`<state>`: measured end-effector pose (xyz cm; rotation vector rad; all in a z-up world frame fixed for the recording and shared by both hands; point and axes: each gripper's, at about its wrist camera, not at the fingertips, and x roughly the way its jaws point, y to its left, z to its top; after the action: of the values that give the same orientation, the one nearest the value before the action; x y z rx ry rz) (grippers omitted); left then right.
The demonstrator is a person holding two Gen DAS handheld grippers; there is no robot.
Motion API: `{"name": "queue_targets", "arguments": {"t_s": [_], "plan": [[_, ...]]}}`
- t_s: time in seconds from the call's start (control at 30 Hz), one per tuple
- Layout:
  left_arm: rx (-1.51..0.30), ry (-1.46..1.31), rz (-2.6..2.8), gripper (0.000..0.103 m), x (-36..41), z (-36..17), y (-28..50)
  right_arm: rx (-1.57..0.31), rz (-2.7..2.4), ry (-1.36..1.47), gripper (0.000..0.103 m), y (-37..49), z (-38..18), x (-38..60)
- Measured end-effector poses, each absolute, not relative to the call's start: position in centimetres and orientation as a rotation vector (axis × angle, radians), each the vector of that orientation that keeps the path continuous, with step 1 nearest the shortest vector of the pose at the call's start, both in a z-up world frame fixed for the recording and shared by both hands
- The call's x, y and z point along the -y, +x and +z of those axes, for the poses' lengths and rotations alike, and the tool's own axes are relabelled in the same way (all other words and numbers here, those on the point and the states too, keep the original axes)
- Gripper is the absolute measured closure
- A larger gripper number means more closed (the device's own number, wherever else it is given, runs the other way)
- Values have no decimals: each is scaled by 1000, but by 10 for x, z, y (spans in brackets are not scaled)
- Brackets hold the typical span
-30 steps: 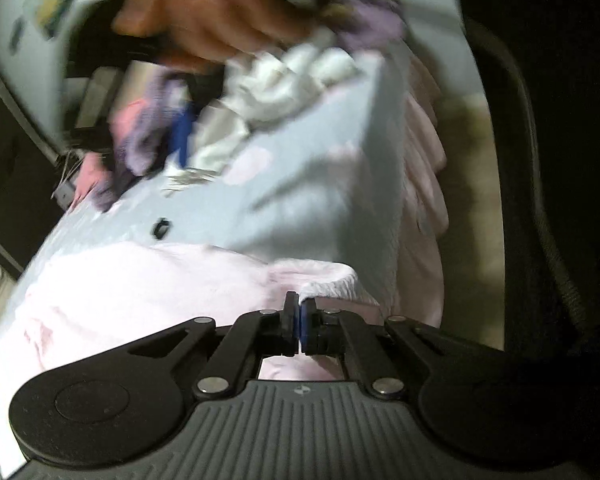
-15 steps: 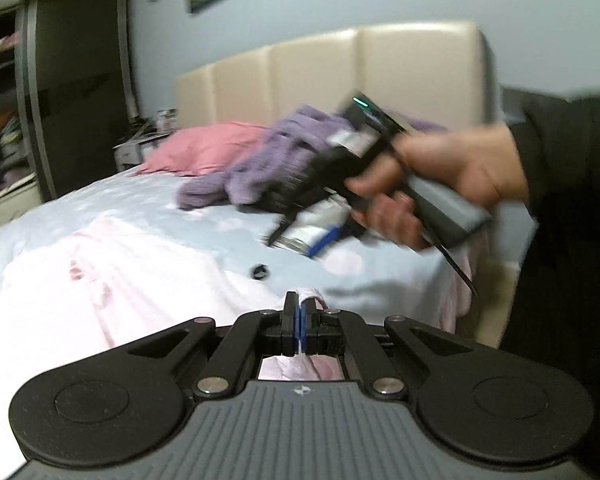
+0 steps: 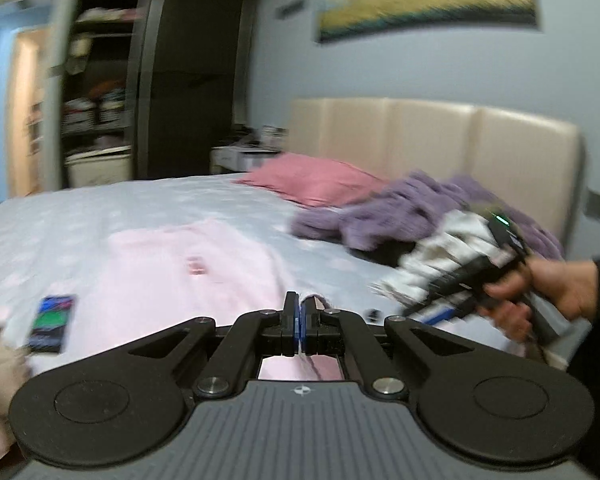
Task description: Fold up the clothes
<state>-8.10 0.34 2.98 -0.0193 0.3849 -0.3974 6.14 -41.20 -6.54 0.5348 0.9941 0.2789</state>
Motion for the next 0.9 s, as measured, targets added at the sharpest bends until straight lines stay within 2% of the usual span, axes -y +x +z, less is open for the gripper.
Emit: {"name": "queue_targets", "arguments": {"t_s": [0.2, 0.53, 0.9], "plan": [[-423, -75, -231, 103, -75, 21, -86, -993, 380, 417, 41, 66, -54, 368], [-477, -158, -175, 103, -130, 8, -115, -986, 435, 260, 41, 111, -39, 272], [-419, -119, -372, 103, -106, 25, -125, -844, 277, 131, 39, 274, 29, 197]]}}
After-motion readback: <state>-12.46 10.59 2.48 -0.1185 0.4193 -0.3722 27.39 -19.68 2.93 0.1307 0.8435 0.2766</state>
